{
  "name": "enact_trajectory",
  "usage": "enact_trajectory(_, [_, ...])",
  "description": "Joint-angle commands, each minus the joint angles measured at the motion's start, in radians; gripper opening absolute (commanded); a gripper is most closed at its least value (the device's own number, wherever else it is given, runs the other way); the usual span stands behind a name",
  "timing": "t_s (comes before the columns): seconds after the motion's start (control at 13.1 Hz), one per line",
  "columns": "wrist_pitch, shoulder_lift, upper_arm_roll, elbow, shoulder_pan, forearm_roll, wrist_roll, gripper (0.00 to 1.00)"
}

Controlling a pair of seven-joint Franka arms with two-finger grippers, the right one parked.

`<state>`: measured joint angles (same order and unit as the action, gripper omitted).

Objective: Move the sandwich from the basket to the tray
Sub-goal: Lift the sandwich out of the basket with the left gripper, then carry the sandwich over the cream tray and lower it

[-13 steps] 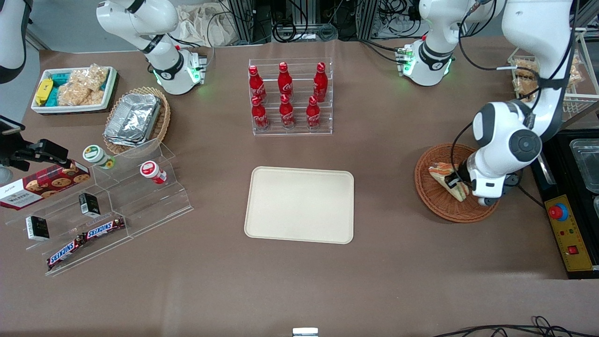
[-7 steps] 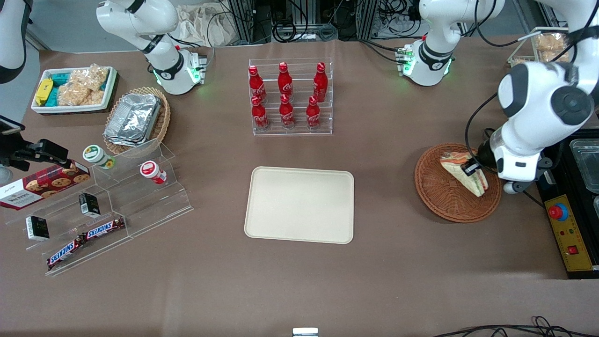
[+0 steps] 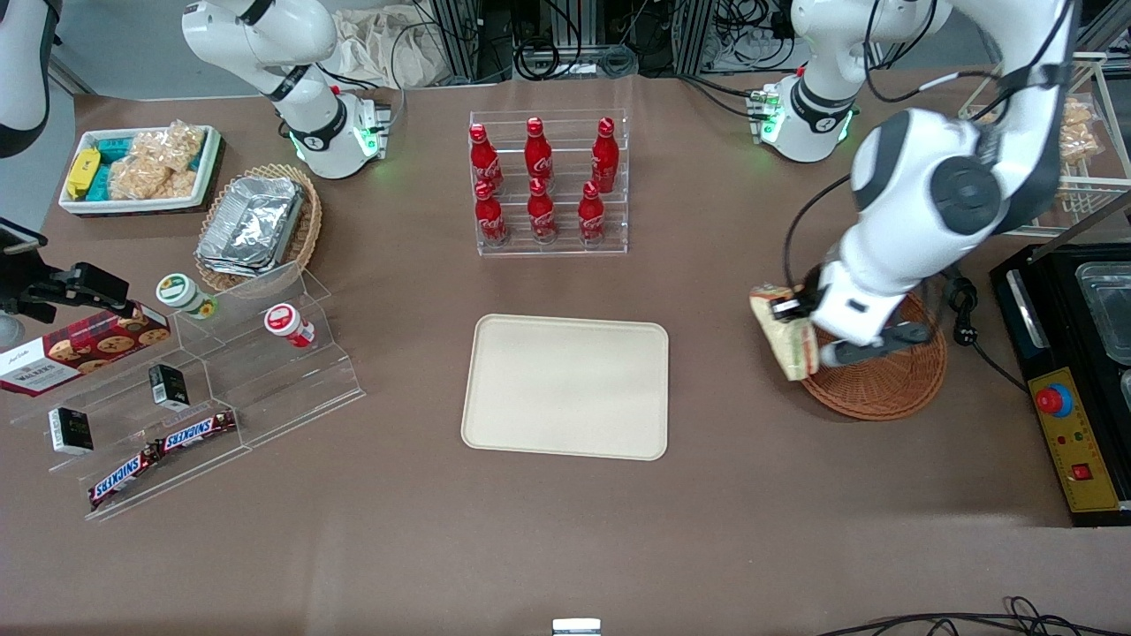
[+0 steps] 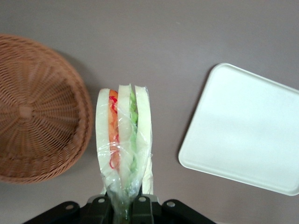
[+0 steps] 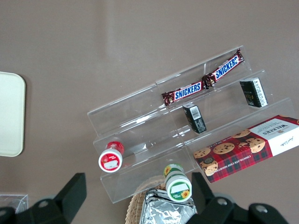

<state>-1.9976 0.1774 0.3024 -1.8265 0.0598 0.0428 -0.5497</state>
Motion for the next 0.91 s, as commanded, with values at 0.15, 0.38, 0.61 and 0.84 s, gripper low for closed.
enact_trajectory(0.15, [0.092, 0.263, 0.037, 0.285, 0.11, -0.067, -0.016, 0.0])
enact_trajectory(0.38, [0.04, 0.385, 0.037, 0.375, 0.166, -0.099, -0.024, 0.0])
enact_trajectory(0.61, [-0.081, 0.473, 0.034, 0.4, 0.238, -0.156, -0.045, 0.0])
enact_trajectory(0.84, [-0.109, 0.559, 0.032, 0.453, 0.273, -0.179, -0.055, 0.0])
